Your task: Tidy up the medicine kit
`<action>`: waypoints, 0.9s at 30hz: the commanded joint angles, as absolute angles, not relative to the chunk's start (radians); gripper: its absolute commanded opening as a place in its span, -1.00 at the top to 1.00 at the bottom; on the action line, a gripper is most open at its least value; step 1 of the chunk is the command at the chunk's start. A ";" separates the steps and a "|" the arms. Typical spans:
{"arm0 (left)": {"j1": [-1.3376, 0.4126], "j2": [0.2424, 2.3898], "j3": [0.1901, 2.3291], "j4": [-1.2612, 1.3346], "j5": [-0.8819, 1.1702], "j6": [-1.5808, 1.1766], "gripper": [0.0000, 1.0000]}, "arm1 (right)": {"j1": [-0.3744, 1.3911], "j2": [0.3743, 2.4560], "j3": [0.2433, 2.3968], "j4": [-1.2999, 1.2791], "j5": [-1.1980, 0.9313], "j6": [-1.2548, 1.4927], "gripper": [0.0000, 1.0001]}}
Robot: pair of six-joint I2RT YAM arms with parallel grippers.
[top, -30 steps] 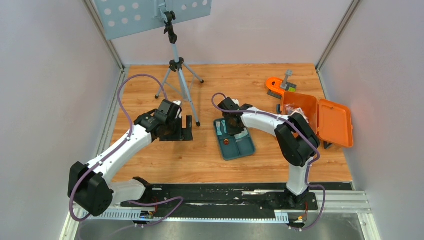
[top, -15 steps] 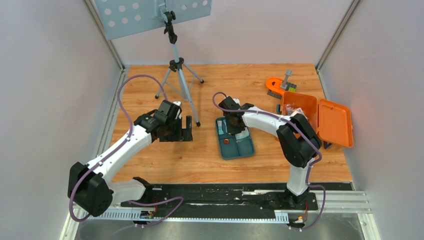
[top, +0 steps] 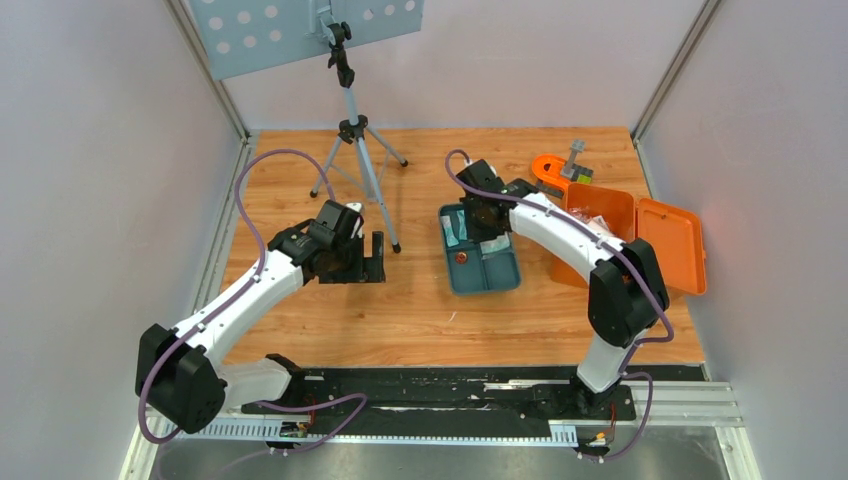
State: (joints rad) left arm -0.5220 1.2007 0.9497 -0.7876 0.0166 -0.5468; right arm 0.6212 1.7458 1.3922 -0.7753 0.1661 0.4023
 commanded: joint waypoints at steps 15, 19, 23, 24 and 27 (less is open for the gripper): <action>-0.517 1.213 0.955 -0.740 0.003 -0.538 -1.00 | 0.301 1.675 1.800 -1.186 0.147 0.257 1.00; -0.517 1.218 0.954 -0.733 0.004 -0.536 -1.00 | 0.189 1.628 1.812 -1.183 0.133 0.252 1.00; -0.517 1.223 0.959 -0.732 0.005 -0.529 -1.00 | 0.082 1.610 1.810 -1.177 0.119 0.225 1.00; -0.516 1.225 0.960 -0.731 0.007 -0.528 -1.00 | 0.052 1.610 1.804 -1.172 0.104 0.212 1.00; -0.511 1.223 0.956 -0.716 0.026 -0.528 -1.00 | -0.038 1.606 1.780 -1.149 0.070 0.169 1.00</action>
